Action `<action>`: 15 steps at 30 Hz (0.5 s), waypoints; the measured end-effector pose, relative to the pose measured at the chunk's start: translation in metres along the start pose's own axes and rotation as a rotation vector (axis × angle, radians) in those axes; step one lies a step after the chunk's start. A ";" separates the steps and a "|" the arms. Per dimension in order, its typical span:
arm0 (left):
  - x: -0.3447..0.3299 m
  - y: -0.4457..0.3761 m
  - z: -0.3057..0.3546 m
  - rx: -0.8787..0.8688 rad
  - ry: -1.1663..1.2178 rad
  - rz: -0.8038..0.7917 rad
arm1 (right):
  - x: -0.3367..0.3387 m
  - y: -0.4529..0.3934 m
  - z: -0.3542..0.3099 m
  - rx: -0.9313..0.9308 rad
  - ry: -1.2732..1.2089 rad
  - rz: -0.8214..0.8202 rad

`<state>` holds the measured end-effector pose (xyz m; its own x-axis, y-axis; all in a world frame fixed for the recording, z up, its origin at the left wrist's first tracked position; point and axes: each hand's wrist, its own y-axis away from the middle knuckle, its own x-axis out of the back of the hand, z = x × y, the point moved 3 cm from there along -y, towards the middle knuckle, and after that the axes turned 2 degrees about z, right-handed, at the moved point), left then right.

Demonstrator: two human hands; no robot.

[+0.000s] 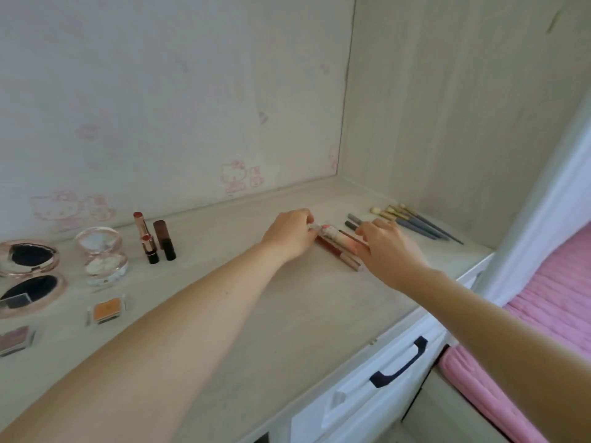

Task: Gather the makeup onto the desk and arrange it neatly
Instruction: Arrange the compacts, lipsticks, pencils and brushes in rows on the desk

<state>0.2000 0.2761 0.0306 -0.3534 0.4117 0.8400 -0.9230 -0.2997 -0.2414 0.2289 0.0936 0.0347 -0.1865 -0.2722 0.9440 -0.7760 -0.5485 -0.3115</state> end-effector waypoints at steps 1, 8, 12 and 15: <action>-0.004 -0.007 0.000 0.030 0.028 -0.014 | -0.001 -0.003 0.001 -0.003 0.015 -0.015; -0.021 -0.035 -0.004 0.185 0.168 -0.053 | -0.008 -0.012 -0.001 0.107 0.132 0.003; -0.024 -0.037 -0.005 0.223 0.283 -0.038 | -0.007 -0.012 -0.003 0.132 0.182 0.026; -0.022 -0.035 -0.003 0.252 0.368 0.014 | -0.011 -0.011 -0.006 0.136 0.256 0.072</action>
<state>0.2399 0.2805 0.0190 -0.4384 0.6716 0.5973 -0.8679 -0.4891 -0.0870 0.2359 0.1078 0.0287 -0.3978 -0.1157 0.9102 -0.6706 -0.6403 -0.3745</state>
